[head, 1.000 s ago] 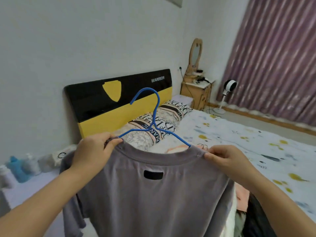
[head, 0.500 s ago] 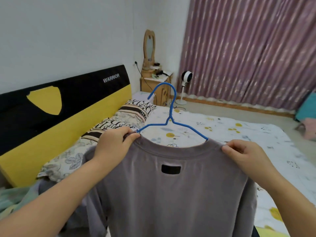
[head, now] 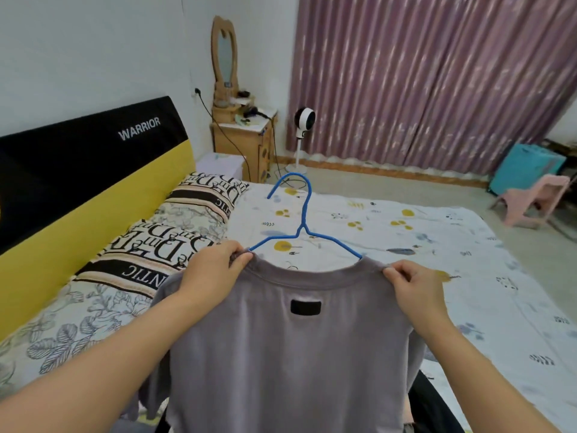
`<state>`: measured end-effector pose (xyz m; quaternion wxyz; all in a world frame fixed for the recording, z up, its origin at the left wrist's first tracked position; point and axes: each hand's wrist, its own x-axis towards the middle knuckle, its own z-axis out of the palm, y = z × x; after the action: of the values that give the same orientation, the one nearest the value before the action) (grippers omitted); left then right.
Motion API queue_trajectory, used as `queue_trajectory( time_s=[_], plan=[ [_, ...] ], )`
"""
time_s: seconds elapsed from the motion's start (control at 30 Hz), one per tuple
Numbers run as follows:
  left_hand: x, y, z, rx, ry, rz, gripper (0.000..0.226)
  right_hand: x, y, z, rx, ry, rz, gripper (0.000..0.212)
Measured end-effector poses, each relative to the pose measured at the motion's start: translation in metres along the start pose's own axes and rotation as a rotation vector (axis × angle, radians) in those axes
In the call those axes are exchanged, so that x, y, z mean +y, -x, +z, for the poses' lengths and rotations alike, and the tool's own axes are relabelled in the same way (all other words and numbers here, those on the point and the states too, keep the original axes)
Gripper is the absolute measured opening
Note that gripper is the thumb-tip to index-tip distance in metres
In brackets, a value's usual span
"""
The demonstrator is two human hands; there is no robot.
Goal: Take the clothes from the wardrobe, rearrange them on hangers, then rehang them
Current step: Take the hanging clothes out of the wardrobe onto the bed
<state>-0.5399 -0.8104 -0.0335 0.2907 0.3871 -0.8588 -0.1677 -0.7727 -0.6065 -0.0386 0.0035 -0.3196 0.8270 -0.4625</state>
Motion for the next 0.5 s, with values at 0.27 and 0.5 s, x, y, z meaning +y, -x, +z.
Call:
queue_trajectory(
  time_s=[0.27, 0.5],
  plan=[
    [-0.033, -0.065, 0.123, -0.226, -0.214, -0.082, 0.065, 0.074, -0.111, 0.088, -0.145, 0.069, 0.106, 0.018],
    [-0.08, -0.095, 0.242, -0.462, -0.334, -0.211, 0.074, 0.159, -0.183, 0.191, -0.322, 0.161, 0.227, 0.02]
  ],
)
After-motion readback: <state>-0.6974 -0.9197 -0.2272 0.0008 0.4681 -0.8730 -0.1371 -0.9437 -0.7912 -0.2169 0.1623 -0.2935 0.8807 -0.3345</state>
